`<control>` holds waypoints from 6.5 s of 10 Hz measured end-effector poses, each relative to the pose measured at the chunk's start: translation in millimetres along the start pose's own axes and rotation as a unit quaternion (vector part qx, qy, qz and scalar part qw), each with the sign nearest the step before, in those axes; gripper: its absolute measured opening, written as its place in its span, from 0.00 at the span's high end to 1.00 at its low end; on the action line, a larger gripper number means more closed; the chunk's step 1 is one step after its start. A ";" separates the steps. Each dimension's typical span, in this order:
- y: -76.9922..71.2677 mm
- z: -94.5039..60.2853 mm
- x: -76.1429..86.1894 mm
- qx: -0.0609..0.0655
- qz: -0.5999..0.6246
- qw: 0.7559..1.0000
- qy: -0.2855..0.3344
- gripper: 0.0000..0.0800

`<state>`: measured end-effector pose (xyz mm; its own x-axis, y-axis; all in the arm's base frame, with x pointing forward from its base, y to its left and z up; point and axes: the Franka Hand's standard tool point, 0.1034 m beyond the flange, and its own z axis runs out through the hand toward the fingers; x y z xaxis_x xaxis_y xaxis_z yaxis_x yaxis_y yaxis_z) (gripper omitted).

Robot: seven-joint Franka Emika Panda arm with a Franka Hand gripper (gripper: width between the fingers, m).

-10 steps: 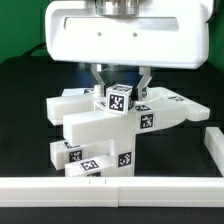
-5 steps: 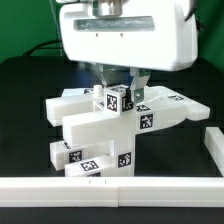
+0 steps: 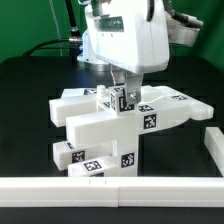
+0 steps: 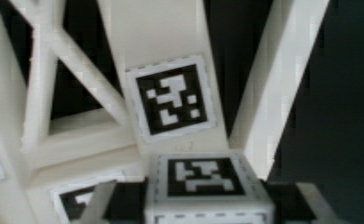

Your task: Assemble chair

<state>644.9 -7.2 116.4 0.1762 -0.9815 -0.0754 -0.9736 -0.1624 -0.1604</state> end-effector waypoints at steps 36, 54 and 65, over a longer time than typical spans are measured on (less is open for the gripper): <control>-1.7 1.5 2.3 -0.015 -0.176 0.984 0.021 0.64; -2.4 -1.3 -4.3 -0.051 -0.359 0.932 0.003 0.19; -2.6 1.6 -5.8 -0.071 -0.633 0.771 -0.006 0.64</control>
Offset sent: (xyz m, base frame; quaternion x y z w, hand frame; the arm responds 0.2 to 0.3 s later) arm 0.0038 -0.0059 0.0035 -0.0054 -0.0039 -0.1365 0.9906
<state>646.6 -0.9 115.7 0.9987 -0.0265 0.0434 -0.0264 -0.9996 -0.0037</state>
